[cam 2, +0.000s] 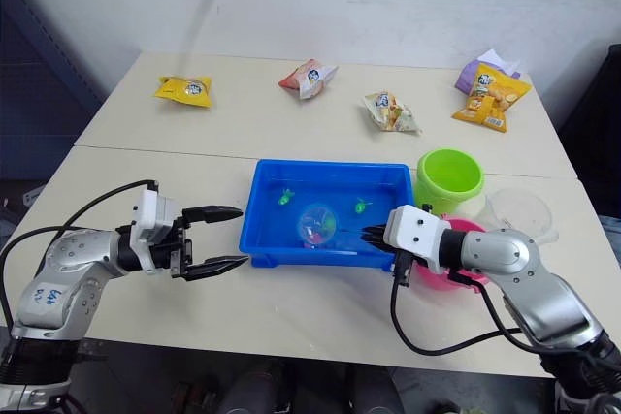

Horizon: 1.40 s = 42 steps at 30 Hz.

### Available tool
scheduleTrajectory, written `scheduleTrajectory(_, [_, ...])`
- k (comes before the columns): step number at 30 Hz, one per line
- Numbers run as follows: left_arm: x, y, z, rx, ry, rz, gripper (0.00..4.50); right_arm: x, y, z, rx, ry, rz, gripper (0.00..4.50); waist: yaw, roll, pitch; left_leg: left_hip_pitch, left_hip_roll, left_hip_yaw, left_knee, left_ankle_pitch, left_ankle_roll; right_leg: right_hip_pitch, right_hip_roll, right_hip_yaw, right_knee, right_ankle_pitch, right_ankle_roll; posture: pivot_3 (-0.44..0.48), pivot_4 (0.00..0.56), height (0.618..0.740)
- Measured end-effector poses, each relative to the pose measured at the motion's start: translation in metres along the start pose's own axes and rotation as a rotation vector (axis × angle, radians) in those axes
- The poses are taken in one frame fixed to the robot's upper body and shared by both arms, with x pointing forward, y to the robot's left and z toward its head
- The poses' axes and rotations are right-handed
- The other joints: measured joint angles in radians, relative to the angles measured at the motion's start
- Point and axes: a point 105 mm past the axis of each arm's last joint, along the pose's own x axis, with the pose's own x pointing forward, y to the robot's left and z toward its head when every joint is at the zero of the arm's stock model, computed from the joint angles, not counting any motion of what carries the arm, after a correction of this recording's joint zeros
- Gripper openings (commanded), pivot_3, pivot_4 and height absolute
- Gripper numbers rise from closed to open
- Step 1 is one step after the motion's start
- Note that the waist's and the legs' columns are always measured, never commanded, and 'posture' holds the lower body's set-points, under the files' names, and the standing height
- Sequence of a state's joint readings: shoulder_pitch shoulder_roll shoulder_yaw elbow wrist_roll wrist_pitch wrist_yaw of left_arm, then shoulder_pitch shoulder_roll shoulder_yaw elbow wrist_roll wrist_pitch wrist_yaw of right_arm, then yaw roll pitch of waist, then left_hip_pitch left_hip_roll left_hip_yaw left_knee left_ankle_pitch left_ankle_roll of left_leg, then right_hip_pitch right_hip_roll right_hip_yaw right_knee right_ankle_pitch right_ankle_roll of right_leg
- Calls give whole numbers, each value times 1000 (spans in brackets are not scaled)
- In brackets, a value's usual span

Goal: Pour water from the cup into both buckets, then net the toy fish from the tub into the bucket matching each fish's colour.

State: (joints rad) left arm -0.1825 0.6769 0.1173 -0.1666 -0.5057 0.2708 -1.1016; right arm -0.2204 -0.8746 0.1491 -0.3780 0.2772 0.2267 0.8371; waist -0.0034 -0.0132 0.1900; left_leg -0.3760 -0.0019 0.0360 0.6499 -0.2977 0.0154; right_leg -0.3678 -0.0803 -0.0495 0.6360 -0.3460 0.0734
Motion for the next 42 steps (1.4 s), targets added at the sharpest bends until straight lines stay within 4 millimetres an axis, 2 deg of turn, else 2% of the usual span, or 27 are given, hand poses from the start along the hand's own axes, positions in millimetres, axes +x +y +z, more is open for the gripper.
scheduleTrajectory(13, [2,1,2,-5,0,18,4492,4,-4,-2,-71,42,32,0,0,0,0,0,0,0,0,0,0,0,0,0,0,0,0,0,150,740])
scheduleTrajectory(17, [3,2,3,-5,-4,18,4492,6,-5,-10,-137,91,16,0,-1,0,0,0,0,0,0,0,0,0,0,0,0,0,0,0,150,740])
scheduleTrajectory(21, [4,3,4,-3,-8,16,4492,3,-13,-27,-165,155,-17,0,-1,0,0,0,0,0,0,0,0,0,0,0,0,0,0,0,150,740])
scheduleTrajectory(25, [6,5,8,11,-16,10,4492,-7,-32,-36,-198,194,-111,0,-1,0,0,0,0,1,0,0,-1,0,0,0,1,0,0,0,150,740])
scheduleTrajectory(29, [8,5,5,-5,-21,9,4492,-18,-51,-34,-149,169,-216,0,-1,0,0,0,0,1,0,1,-1,0,1,0,1,0,0,0,150,740])
scheduleTrajectory(33, [9,5,3,-18,-24,8,4492,-24,-52,-37,-106,169,-241,0,0,0,0,0,0,1,0,1,-1,0,1,0,1,0,0,0,150,740])
scheduleTrajectory(38, [9,5,3,-18,-24,7,4492,-32,-57,-38,-127,189,-269,0,-1,0,0,0,0,1,0,1,-1,0,1,0,1,0,0,0,150,740])
scheduleTrajectory(42, [9,5,3,-18,-27,6,4492,-29,-60,-34,-235,227,-262,0,-5,0,0,0,0,1,0,1,-1,-1,1,1,2,0,0,0,150,740])
